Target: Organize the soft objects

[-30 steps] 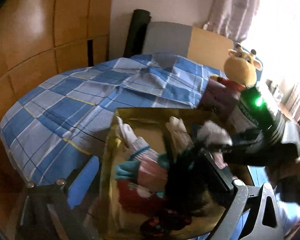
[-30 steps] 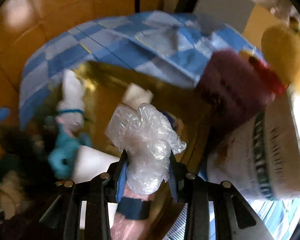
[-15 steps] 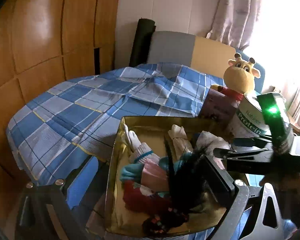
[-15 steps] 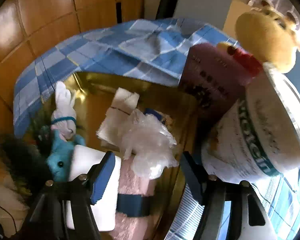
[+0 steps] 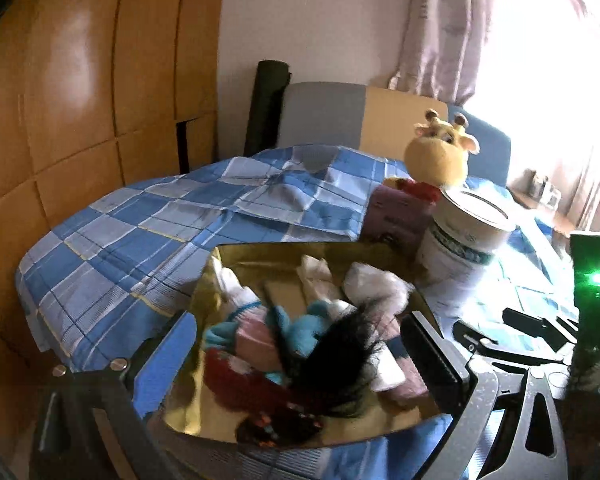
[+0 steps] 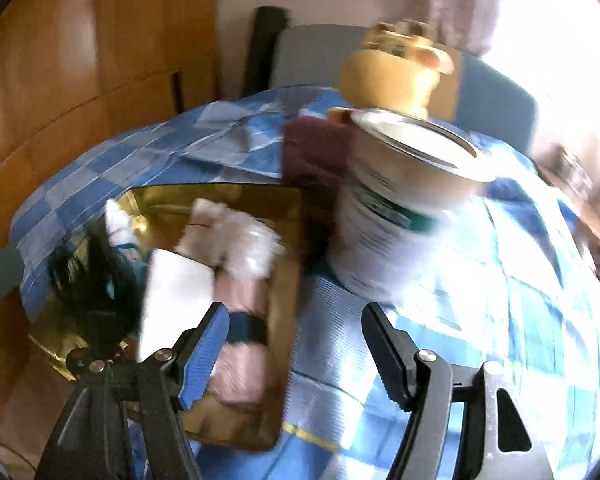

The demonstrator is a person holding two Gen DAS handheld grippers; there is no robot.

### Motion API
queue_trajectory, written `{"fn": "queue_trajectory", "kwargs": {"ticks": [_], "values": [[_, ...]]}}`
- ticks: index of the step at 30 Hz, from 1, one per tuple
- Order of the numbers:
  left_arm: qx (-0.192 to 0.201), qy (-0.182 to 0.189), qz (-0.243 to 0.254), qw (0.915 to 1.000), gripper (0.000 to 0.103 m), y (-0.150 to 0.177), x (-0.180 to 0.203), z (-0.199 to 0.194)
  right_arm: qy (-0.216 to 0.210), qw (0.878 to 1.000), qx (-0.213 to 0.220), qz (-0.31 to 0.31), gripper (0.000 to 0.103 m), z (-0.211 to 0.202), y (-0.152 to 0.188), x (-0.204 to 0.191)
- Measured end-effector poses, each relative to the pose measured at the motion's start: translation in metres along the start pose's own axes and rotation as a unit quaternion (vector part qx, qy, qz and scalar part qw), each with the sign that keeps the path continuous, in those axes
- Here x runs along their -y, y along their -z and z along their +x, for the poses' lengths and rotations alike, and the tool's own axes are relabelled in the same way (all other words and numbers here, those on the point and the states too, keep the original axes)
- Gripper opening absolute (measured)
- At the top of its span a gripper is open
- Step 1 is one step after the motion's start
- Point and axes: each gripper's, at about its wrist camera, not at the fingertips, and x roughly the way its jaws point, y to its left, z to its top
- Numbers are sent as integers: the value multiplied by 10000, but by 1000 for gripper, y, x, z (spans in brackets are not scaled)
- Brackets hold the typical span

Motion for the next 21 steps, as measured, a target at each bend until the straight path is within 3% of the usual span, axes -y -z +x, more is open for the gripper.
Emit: {"fn": "queue_trajectory", "kwargs": {"ticks": [9,21], "values": [[-244,-15,213,9995,103,17,39,6,339,9977,138,567,70,-13,18,29],[-373,-58,197,9991,103,20,40,13,307,9977,257,554,70,-15,21,25]]}}
